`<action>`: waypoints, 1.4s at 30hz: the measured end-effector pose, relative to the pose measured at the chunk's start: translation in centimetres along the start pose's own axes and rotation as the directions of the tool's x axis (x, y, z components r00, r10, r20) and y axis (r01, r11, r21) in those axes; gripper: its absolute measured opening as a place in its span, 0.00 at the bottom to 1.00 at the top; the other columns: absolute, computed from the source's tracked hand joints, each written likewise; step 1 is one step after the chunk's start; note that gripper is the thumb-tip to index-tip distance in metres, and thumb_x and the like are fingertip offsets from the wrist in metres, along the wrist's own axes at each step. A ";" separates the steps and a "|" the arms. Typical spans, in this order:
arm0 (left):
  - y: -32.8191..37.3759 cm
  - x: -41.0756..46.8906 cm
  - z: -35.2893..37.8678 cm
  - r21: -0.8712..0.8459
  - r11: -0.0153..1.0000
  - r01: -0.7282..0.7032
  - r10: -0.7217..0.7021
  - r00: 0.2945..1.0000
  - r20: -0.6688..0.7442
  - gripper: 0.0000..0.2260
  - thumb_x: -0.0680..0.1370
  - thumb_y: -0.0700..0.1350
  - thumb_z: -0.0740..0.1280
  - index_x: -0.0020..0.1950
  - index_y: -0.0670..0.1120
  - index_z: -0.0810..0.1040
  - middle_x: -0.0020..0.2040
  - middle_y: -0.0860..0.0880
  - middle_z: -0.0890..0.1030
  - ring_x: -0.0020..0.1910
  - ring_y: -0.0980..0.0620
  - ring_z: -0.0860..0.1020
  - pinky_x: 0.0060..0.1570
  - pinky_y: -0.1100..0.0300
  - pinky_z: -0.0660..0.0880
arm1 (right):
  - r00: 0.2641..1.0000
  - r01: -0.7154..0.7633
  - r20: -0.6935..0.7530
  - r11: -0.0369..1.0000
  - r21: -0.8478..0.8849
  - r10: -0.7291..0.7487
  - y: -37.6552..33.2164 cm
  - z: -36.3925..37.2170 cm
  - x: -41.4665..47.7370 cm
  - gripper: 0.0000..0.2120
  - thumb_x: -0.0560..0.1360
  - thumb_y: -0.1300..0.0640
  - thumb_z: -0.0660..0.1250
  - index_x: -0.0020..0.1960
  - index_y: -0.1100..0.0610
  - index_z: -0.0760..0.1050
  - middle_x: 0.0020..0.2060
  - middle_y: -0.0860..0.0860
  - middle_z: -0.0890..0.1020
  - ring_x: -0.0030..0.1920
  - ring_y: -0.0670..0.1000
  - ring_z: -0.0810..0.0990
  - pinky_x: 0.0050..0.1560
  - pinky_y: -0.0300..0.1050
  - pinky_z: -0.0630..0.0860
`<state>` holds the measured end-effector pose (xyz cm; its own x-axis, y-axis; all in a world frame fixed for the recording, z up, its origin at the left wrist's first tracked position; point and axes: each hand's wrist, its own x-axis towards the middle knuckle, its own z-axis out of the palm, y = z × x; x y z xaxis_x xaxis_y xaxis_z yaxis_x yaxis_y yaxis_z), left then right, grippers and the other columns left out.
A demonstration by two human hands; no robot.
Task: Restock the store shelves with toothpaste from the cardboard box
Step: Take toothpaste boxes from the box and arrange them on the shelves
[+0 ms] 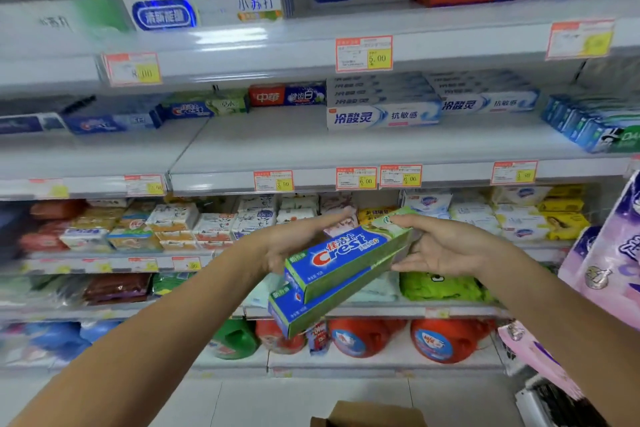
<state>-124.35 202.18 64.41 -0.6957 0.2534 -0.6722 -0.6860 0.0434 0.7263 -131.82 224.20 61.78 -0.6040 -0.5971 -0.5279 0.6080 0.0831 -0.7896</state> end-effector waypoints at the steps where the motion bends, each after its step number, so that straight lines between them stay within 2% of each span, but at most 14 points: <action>1: -0.5 -0.7 -1.2 -0.086 0.996 -0.025 0.023 0.999 -0.032 0.24 0.72 0.63 0.62 0.45 0.41 0.79 0.33 0.45 0.84 0.30 0.50 0.82 0.35 0.58 0.80 | 0.999 0.036 -0.016 0.999 0.026 -0.035 -0.7 -0.2 -0.1 0.19 0.65 0.56 0.70 0.54 0.59 0.74 0.44 0.61 0.84 0.41 0.59 0.85 0.38 0.52 0.83; 4: -2.1 -2.5 -4.4 -0.279 0.953 -0.121 0.092 0.989 -0.114 0.32 0.73 0.65 0.58 0.53 0.37 0.80 0.44 0.40 0.84 0.39 0.46 0.84 0.44 0.52 0.80 | 0.982 0.182 -0.079 0.978 0.099 -0.174 -2.5 -0.6 -0.4 0.17 0.65 0.57 0.69 0.53 0.57 0.74 0.45 0.60 0.83 0.40 0.58 0.85 0.40 0.53 0.83; 8: -3.1 -3.9 -5.1 -0.398 0.865 -0.304 0.209 0.941 -0.264 0.34 0.70 0.65 0.62 0.61 0.37 0.74 0.56 0.37 0.81 0.47 0.44 0.82 0.49 0.49 0.79 | 0.948 0.314 -0.088 0.944 0.104 -0.306 -3.7 1.0 0.0 0.17 0.65 0.57 0.69 0.52 0.59 0.73 0.40 0.57 0.84 0.39 0.57 0.85 0.38 0.48 0.83; 10: -3.0 -4.3 -4.3 -0.361 0.842 -0.400 0.278 0.897 -0.345 0.30 0.67 0.63 0.66 0.59 0.41 0.76 0.54 0.40 0.81 0.48 0.46 0.81 0.53 0.48 0.77 | 0.941 0.334 -0.076 0.940 0.071 -0.329 -3.9 2.7 0.8 0.25 0.65 0.57 0.70 0.60 0.61 0.71 0.46 0.59 0.83 0.42 0.57 0.85 0.39 0.47 0.83; 12: -2.6 -4.7 -3.9 -0.269 0.841 -0.470 0.332 0.840 -0.429 0.20 0.69 0.58 0.68 0.51 0.45 0.79 0.47 0.44 0.83 0.45 0.48 0.79 0.56 0.49 0.75 | 0.935 0.350 -0.063 0.937 0.002 -0.349 -3.9 4.5 2.1 0.40 0.65 0.54 0.73 0.72 0.59 0.61 0.55 0.62 0.80 0.47 0.57 0.84 0.43 0.48 0.82; 14: -2.2 -5.1 -4.6 -0.231 0.826 -0.514 0.365 0.800 -0.477 0.11 0.72 0.52 0.69 0.46 0.45 0.80 0.42 0.45 0.82 0.40 0.49 0.78 0.53 0.51 0.76 | 0.925 0.372 -0.049 0.925 -0.072 -0.376 -4.2 6.3 3.2 0.46 0.64 0.51 0.75 0.76 0.56 0.55 0.58 0.62 0.79 0.51 0.57 0.84 0.45 0.47 0.82; 16: -1.8 -6.0 -6.0 -0.175 0.821 -0.543 0.404 0.770 -0.494 0.11 0.70 0.50 0.71 0.45 0.43 0.80 0.40 0.44 0.81 0.38 0.50 0.77 0.49 0.53 0.76 | 0.917 0.392 -0.041 0.914 -0.106 -0.397 -5.0 7.9 4.0 0.42 0.63 0.49 0.74 0.72 0.59 0.62 0.58 0.63 0.79 0.53 0.56 0.83 0.45 0.46 0.82; 19: -0.8 -7.5 -9.4 -0.033 0.827 -0.562 0.481 0.736 -0.477 0.17 0.67 0.51 0.72 0.49 0.41 0.79 0.41 0.46 0.83 0.40 0.51 0.80 0.52 0.54 0.77 | 0.926 0.378 0.057 0.916 -0.136 -0.373 -7.0 10.1 4.6 0.25 0.65 0.53 0.71 0.60 0.61 0.74 0.52 0.59 0.83 0.53 0.54 0.83 0.49 0.47 0.82; 23: 1.2 -8.7 -15.3 0.085 0.808 -0.583 0.553 0.702 -0.449 0.27 0.68 0.52 0.75 0.62 0.42 0.74 0.50 0.42 0.83 0.47 0.48 0.80 0.55 0.47 0.77 | 0.941 0.334 0.096 0.937 -0.100 -0.325 -9.1 13.8 7.3 0.19 0.63 0.61 0.71 0.54 0.61 0.75 0.48 0.57 0.84 0.51 0.54 0.83 0.49 0.46 0.82; 29: 4.8 -8.6 -23.8 0.052 0.760 -0.647 0.536 0.580 -0.613 0.12 0.76 0.52 0.66 0.50 0.44 0.77 0.41 0.48 0.84 0.46 0.50 0.80 0.53 0.52 0.76 | 0.963 0.271 -0.050 0.949 0.162 -0.266 -12.0 19.5 12.9 0.20 0.61 0.65 0.73 0.52 0.63 0.73 0.57 0.63 0.77 0.53 0.64 0.81 0.48 0.54 0.81; 33: 4.7 -7.3 -30.1 0.339 0.798 -0.497 0.560 0.405 -0.723 0.21 0.80 0.60 0.56 0.53 0.44 0.77 0.52 0.46 0.81 0.53 0.47 0.78 0.56 0.52 0.72 | 0.935 0.345 -0.135 0.929 0.138 -0.327 -13.9 22.2 16.3 0.10 0.69 0.68 0.70 0.48 0.62 0.73 0.52 0.58 0.76 0.58 0.61 0.78 0.56 0.55 0.78; 37: 3.6 -5.9 -33.3 0.672 0.740 -0.033 0.647 0.307 -0.698 0.25 0.81 0.60 0.54 0.40 0.41 0.76 0.41 0.43 0.79 0.42 0.43 0.77 0.40 0.56 0.70 | 0.926 0.351 -0.173 0.934 0.073 -0.334 -15.1 24.6 20.2 0.07 0.72 0.67 0.69 0.43 0.60 0.72 0.47 0.56 0.74 0.56 0.58 0.75 0.63 0.52 0.73; 40: 3.0 -4.9 -34.0 0.734 0.645 0.210 0.690 0.252 -0.678 0.21 0.81 0.57 0.53 0.52 0.42 0.79 0.51 0.40 0.79 0.49 0.42 0.76 0.46 0.54 0.71 | 0.918 0.380 -0.149 0.922 0.069 -0.367 -15.4 25.7 23.5 0.09 0.71 0.68 0.70 0.47 0.59 0.74 0.50 0.55 0.77 0.57 0.56 0.76 0.61 0.49 0.76; 42: 2.9 -4.8 -34.1 0.774 0.570 0.275 0.719 0.290 -0.632 0.20 0.81 0.56 0.53 0.60 0.45 0.77 0.57 0.41 0.76 0.54 0.42 0.74 0.51 0.52 0.72 | 0.901 0.430 -0.077 0.903 0.004 -0.428 -15.4 25.6 25.5 0.15 0.70 0.69 0.70 0.55 0.59 0.74 0.50 0.53 0.80 0.58 0.54 0.78 0.57 0.47 0.77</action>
<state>-130.28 168.15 64.86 -0.8295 -0.5060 0.2363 -0.4170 0.8427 0.3405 -143.37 187.24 68.51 -0.8436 -0.5122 -0.1614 0.2914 -0.1842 -0.9387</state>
